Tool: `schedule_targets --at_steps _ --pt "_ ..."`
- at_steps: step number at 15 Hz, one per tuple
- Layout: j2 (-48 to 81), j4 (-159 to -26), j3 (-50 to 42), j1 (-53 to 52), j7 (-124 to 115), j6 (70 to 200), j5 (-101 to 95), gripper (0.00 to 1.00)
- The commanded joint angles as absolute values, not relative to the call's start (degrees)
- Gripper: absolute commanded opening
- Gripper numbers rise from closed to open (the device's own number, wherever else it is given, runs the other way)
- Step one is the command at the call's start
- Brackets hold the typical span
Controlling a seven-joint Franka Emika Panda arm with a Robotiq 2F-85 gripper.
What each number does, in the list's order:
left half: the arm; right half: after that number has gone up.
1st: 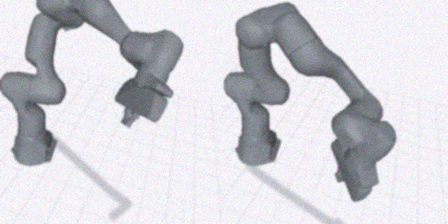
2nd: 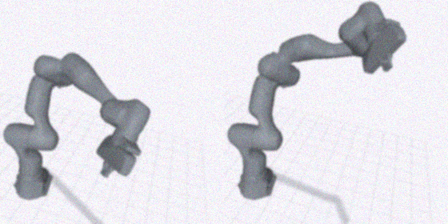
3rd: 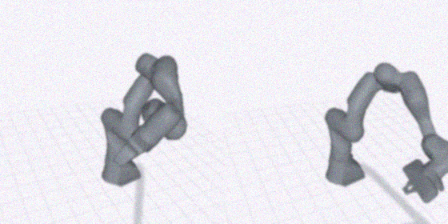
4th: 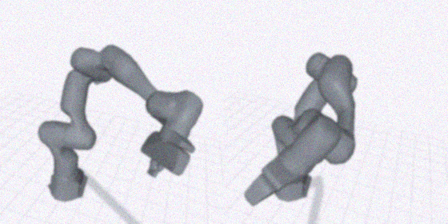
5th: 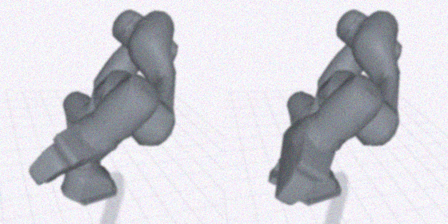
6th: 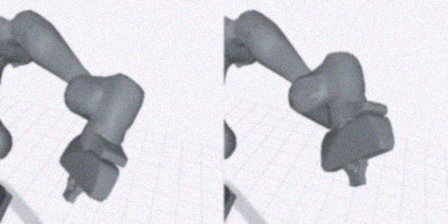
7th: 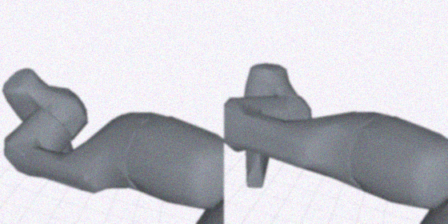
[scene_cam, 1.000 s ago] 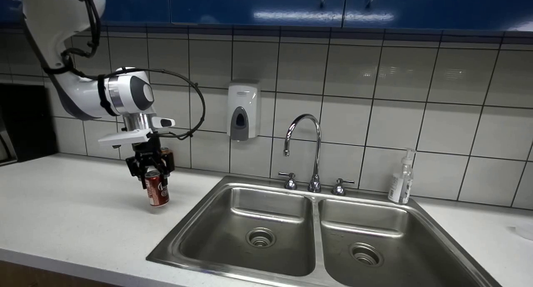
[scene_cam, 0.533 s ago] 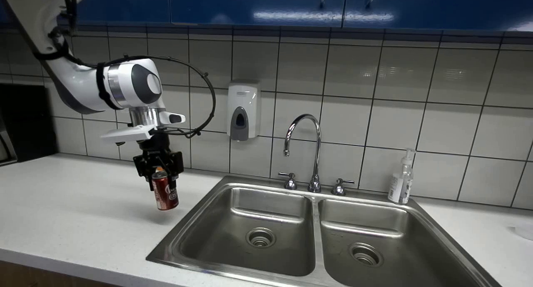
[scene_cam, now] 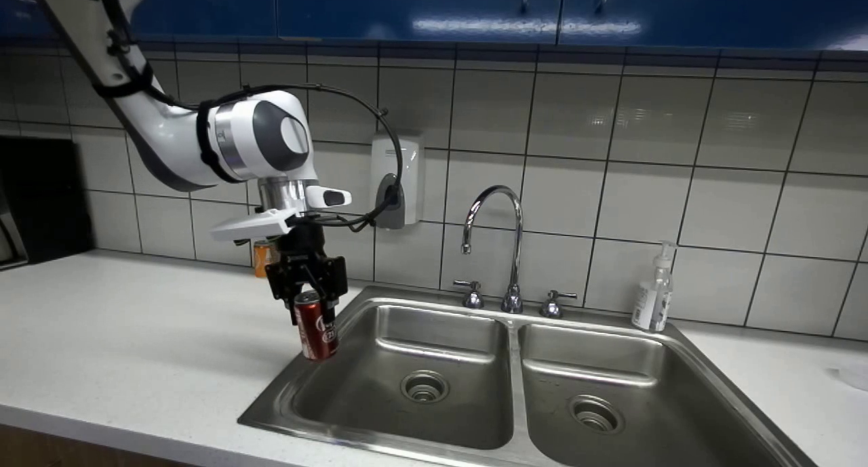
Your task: Pick up the brown dr pepper can and put it in the left side of the sink
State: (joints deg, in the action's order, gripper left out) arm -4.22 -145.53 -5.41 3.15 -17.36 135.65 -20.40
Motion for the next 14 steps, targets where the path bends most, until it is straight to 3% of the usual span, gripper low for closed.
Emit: schedule_targets --at_steps 1,14 --pt "-3.84 -144.56 -7.12 6.85 -14.23 135.35 -22.87 0.40" --pt "14.18 -132.20 -12.49 9.87 -8.58 139.97 -23.26 0.40"
